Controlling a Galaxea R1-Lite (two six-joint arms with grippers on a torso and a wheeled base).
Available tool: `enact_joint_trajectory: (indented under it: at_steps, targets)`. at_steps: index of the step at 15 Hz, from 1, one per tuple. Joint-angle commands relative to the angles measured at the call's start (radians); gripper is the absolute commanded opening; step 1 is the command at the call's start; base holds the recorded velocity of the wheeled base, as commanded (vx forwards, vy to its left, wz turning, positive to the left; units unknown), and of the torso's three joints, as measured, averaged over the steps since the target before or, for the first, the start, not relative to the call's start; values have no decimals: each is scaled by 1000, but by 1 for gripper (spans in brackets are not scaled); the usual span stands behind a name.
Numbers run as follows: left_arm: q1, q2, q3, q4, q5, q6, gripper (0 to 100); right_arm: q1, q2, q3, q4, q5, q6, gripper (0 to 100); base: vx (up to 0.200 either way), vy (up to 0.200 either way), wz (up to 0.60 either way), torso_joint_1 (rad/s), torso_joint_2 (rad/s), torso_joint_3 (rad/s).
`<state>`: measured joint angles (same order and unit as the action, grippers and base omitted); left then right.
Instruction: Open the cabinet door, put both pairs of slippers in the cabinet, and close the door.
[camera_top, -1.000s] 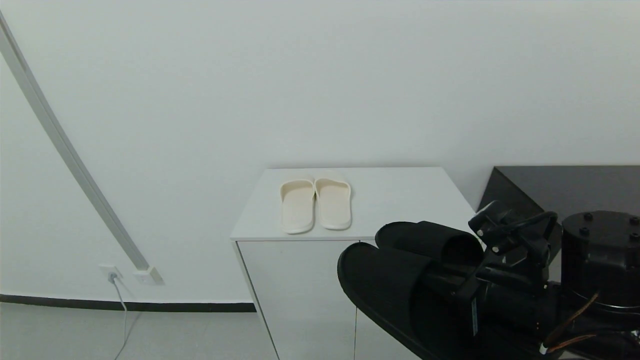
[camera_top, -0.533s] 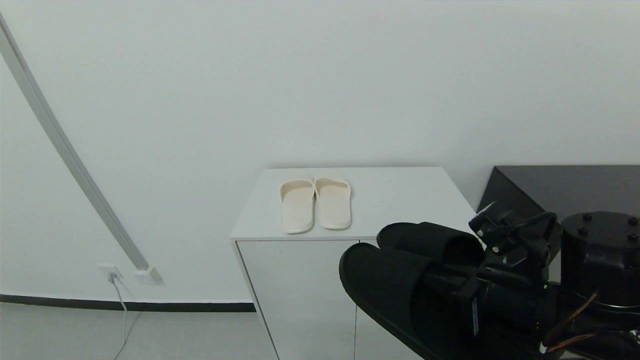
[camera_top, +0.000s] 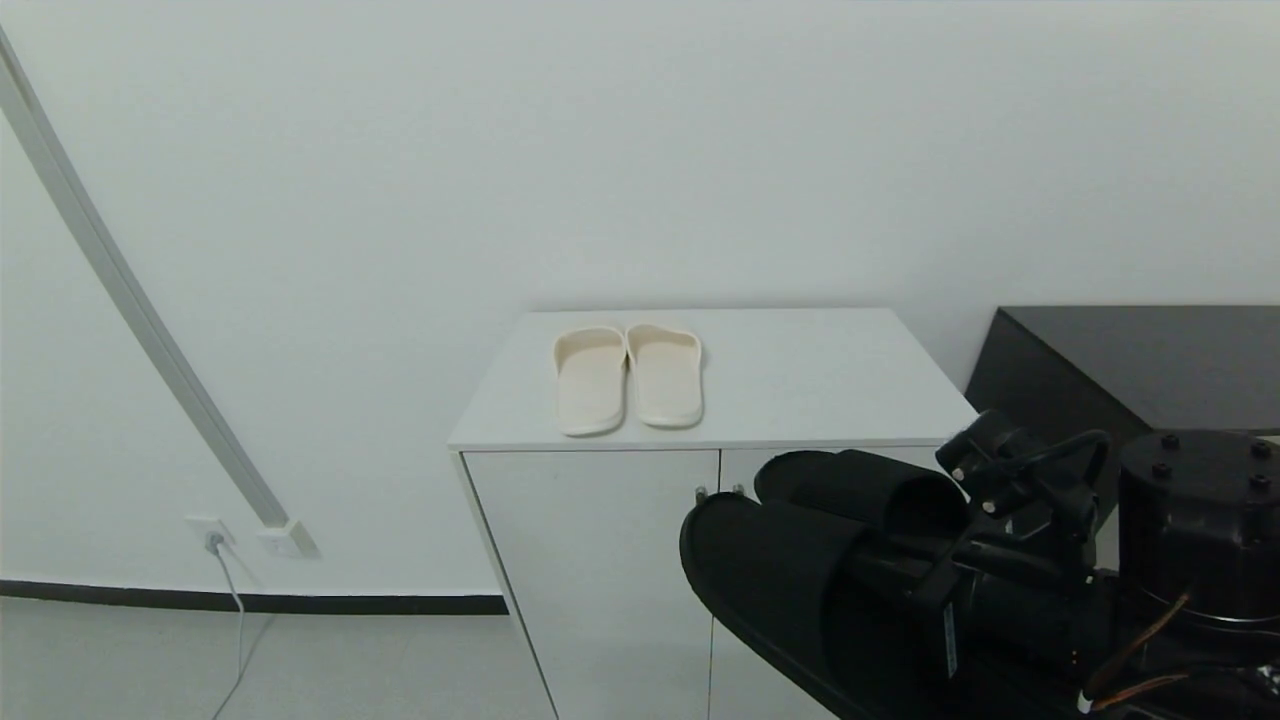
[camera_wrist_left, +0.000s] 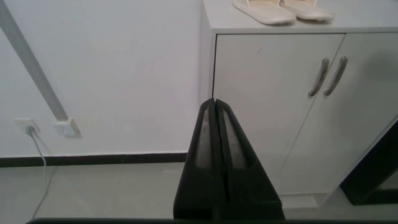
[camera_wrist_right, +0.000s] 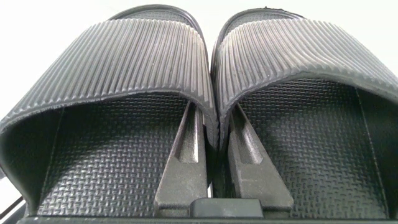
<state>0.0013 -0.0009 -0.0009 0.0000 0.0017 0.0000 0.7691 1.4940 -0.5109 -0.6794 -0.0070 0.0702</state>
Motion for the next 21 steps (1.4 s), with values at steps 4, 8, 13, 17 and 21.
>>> enact_joint_trajectory:
  at_steps: [4,8,13,17,21]
  targets:
    - [0,1,-1,0,-3,2,0,1,5,2,0,-1,0,0,0,0,0,-229,535,306]
    - [0,1,-1,0,-2,0,100,1,8,3,0,1,0,0,0,0,0,-217,536,321]
    - [0,1,-1,0,-2,0,100,1,12,12,0,1,0,0,0,0,0,-193,513,321]
    - [0,1,-1,0,-2,0,100,1,11,23,-2,1,-1,0,0,0,0,-167,487,323]
    - [0,1,-1,0,-2,0,100,1,9,48,-14,1,-12,0,0,0,0,-135,477,339]
